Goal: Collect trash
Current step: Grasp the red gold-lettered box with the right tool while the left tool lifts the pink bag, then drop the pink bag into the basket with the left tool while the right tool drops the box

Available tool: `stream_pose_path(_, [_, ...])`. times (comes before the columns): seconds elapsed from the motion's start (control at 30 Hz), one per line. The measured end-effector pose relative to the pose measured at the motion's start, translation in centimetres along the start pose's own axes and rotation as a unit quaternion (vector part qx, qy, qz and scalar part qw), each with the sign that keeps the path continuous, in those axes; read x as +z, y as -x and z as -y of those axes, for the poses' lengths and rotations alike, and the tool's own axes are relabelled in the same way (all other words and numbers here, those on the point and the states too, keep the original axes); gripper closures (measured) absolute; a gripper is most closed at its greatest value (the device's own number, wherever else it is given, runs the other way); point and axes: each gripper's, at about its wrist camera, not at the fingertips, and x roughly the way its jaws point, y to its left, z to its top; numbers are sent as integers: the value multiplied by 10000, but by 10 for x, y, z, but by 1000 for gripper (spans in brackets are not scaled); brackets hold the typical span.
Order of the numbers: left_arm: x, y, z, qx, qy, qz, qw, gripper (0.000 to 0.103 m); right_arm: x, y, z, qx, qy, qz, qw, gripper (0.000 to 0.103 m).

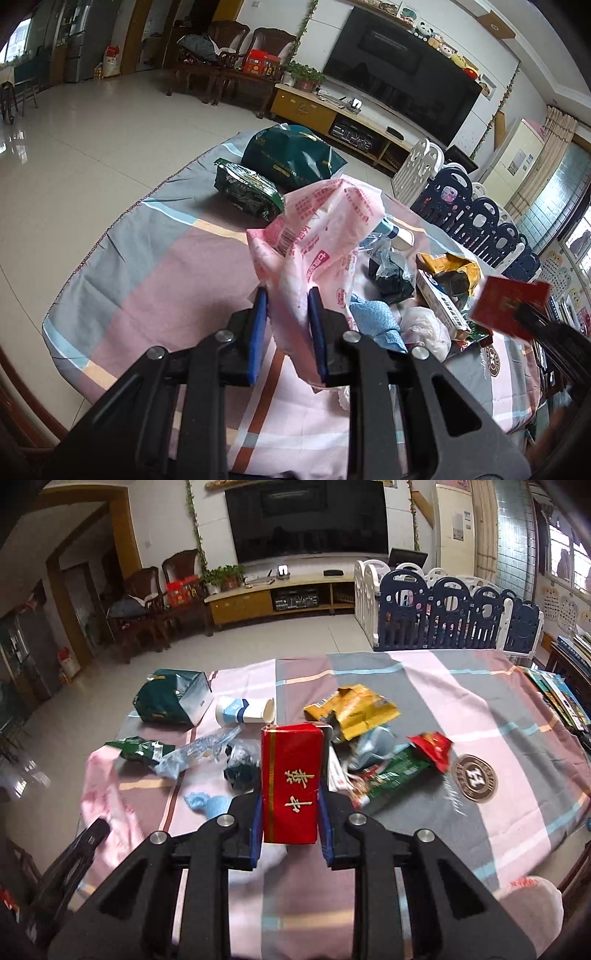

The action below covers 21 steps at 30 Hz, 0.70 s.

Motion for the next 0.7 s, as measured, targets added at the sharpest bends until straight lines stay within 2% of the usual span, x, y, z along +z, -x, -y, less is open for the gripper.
stream_pose_path(0.17, [0,6,2,-96,-72,27,9999,81,-39,72,46,-106,-282,162,9994,77])
stream_pose_path(0.27, [-2,13,10,61,-225,-87,9997,82,-64,115,82,-556,-402,292,9972,77])
stream_pose_path(0.33, [-12,28,26,-224,-232,-252,9992,82,-79,134,108,-815,-555,244,9948,77])
stream_pose_path(0.4, [-30,53,57,-760,-381,-422,9955,82,-92,146,136,-1004,-796,116,9917,77])
stream_pose_path(0.47, [-51,78,97,-1242,-919,-520,9866,82,-103,160,160,-1156,-1069,87,9875,77])
stream_pose_path(0.57, [-87,115,159,-1747,-2028,-540,9620,82,-113,185,193,-1323,-1419,187,9808,77])
stream_pose_path(0.7, [-139,136,214,-2276,-3050,-1027,9190,81,-126,221,222,-1436,-1851,495,9709,77])
